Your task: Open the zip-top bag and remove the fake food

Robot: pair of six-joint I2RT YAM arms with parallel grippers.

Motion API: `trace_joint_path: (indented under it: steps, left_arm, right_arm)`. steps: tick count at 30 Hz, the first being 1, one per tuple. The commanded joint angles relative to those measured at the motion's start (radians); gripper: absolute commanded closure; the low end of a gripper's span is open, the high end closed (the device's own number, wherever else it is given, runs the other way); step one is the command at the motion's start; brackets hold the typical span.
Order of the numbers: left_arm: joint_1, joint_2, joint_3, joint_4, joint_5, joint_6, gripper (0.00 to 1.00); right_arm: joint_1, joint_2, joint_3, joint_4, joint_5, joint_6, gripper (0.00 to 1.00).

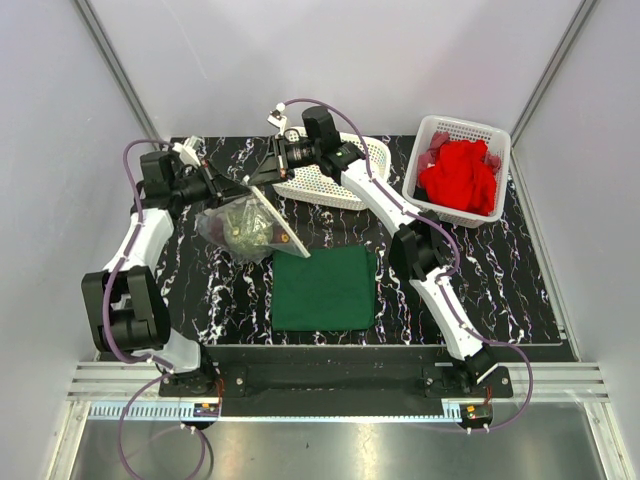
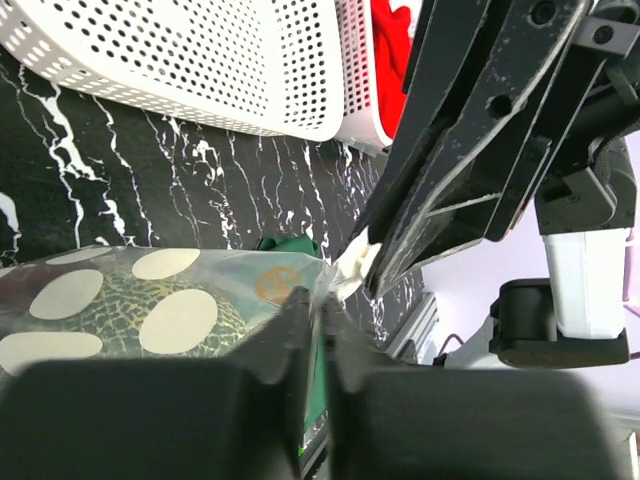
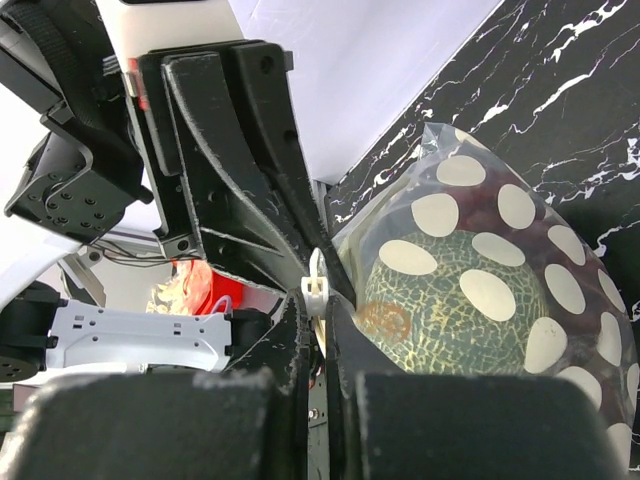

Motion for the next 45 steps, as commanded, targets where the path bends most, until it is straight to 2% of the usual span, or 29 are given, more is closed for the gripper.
trace_joint_path:
  steps: [1,7,11,14,17,20,23,28,31,33,34,36,37,39,41,42,45]
  left_arm:
    - [0.005,0.006,0.061,0.052,-0.004,-0.009,1.0]
    - [0.055,-0.052,0.051,0.158,-0.124,-0.13,1.0]
    - [0.091,-0.06,0.017,0.198,-0.174,-0.203,1.0]
    - [0.137,-0.052,-0.015,0.287,-0.159,-0.286,1.0]
    - [0.184,-0.028,0.032,0.258,-0.145,-0.27,1.0]
    - [0.213,0.015,0.093,0.19,-0.142,-0.225,1.0]
    - [0.223,0.05,0.136,0.17,-0.139,-0.199,1.0]
    - [0.23,0.102,0.184,0.146,-0.147,-0.182,1.0]
    - [0.235,0.121,0.207,0.159,-0.136,-0.193,1.0]
    - [0.233,0.133,0.21,0.161,-0.128,-0.197,1.0]
    - [0.232,0.135,0.207,0.164,-0.125,-0.201,1.0]
    - [0.227,0.133,0.198,0.169,-0.099,-0.196,1.0]
    - [0.226,0.129,0.183,0.169,-0.093,-0.19,1.0]
    - [0.221,0.113,0.158,0.167,-0.073,-0.175,1.0]
    - [0.215,0.1,0.117,0.173,-0.055,-0.164,1.0]
    - [0.21,0.086,0.103,0.181,-0.046,-0.155,1.0]
    - [0.207,0.057,0.051,0.225,-0.016,-0.151,1.0]
  right_arm:
    - [0.008,-0.035,0.032,0.055,-0.046,0.026,1.0]
    - [0.008,-0.095,-0.084,0.043,-0.02,-0.015,1.0]
    - [0.008,-0.104,-0.089,0.004,-0.004,-0.043,1.0]
    - [0.008,-0.106,-0.09,-0.066,0.017,-0.093,1.0]
    - [0.008,-0.147,-0.135,-0.154,0.042,-0.161,1.0]
    - [0.01,-0.211,-0.279,-0.195,0.091,-0.195,1.0]
    - [0.02,-0.352,-0.475,-0.197,0.135,-0.216,1.0]
    - [0.053,-0.468,-0.711,-0.198,0.177,-0.241,1.0]
    - [0.054,-0.522,-0.794,-0.2,0.21,-0.256,1.0]
    - [0.053,-0.516,-0.787,-0.226,0.201,-0.271,1.0]
    - [0.053,-0.509,-0.755,-0.244,0.201,-0.279,0.85]
    - [0.053,-0.486,-0.709,-0.276,0.22,-0.29,0.68]
    - [0.05,-0.476,-0.646,-0.279,0.218,-0.291,0.56]
    - [0.047,-0.418,-0.556,-0.312,0.236,-0.295,0.46]
    - [0.04,-0.324,-0.379,-0.388,0.264,-0.296,0.34]
    - [0.037,-0.284,-0.236,-0.429,0.275,-0.302,0.32]
    - [0.033,-0.149,0.02,-0.578,0.324,-0.328,0.28]
